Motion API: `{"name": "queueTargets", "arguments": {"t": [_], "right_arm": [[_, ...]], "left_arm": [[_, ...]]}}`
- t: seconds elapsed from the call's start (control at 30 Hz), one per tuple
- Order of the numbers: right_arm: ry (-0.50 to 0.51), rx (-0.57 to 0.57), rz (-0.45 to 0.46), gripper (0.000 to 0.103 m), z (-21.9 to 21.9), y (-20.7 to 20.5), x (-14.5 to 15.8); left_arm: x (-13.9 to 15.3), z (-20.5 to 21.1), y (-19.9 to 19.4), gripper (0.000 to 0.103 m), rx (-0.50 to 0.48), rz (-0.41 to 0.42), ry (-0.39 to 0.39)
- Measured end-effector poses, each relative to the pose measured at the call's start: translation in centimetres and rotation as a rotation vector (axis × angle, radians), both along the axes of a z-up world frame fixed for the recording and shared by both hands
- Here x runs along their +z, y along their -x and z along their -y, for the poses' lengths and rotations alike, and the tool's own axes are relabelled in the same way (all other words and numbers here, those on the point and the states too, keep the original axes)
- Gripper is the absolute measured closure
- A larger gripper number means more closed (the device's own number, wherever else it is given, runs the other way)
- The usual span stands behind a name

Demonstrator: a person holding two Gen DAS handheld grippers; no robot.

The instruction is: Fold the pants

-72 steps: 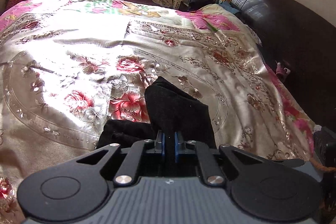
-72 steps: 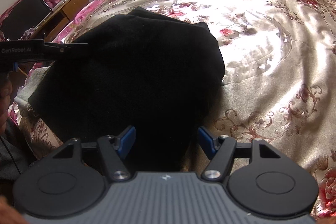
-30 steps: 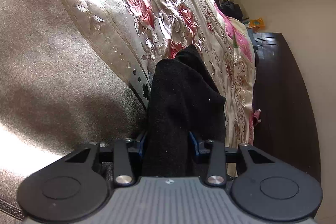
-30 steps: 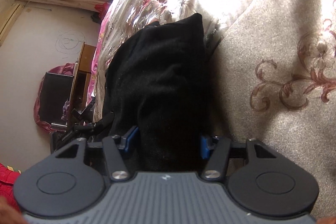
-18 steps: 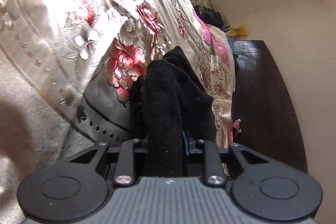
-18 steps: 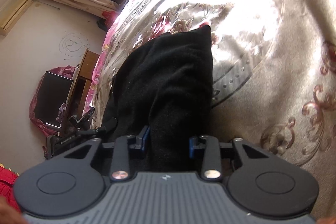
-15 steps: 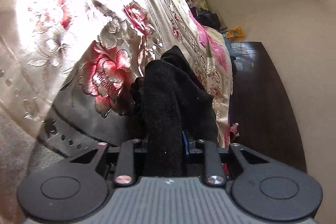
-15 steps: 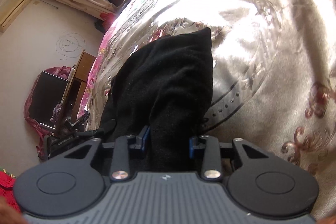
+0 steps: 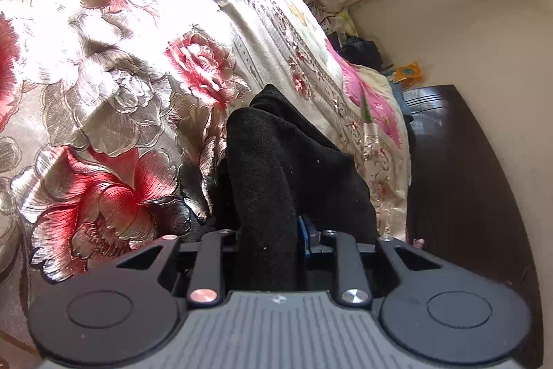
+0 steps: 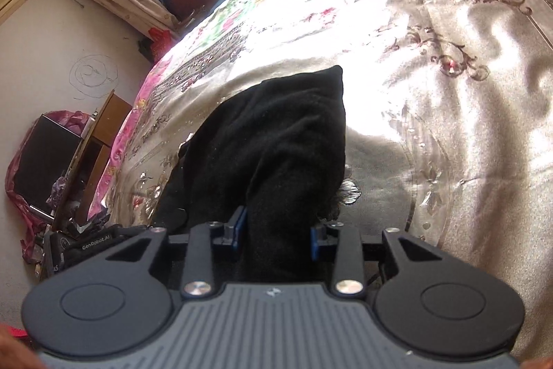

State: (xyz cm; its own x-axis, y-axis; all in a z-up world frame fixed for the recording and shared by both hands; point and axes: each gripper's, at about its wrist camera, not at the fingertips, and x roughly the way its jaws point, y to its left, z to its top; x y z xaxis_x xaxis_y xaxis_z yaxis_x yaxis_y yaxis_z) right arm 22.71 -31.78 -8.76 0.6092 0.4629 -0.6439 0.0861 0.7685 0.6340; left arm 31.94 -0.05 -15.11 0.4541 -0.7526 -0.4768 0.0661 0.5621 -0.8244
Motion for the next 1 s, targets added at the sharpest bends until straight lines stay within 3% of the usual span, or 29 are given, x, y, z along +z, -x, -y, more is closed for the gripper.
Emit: {"name": "queueTargets", "arguments": {"t": [0.1,0.23,0.3,0.57,0.7,1.0], "right_arm": [[0.037,-0.048,-0.054,0.059,1.0,-0.2,-1.9],[0.087,-0.083,-0.066,0.047,1.1,0.4,-3.2],[0.076,-0.097,-0.068,0.041,1.3,0.7,-3.0],[0.205,-0.088,-0.002,0.035,1.4,3.0,2.4],[0.275,-0.089,0.056,0.030,0.5,5.9,5.9],[0.379,-0.086,0.135,0.018,-2.9,13.3,10.6]], "left_arm": [[-1.0,1.3,-0.2,0.056,-0.015,-0.003,-0.080],[-1.3,1.9,-0.2,0.042,-0.019,0.000,-0.136],[-0.9,1.7,-0.2,0.041,-0.027,-0.006,-0.143],[4.7,-0.4,2.2,0.040,-0.055,0.079,-0.270],[8.5,-1.2,4.9,0.036,-0.081,0.137,-0.383],[14.6,-2.0,13.1,0.011,-0.077,0.230,-0.626]]}}
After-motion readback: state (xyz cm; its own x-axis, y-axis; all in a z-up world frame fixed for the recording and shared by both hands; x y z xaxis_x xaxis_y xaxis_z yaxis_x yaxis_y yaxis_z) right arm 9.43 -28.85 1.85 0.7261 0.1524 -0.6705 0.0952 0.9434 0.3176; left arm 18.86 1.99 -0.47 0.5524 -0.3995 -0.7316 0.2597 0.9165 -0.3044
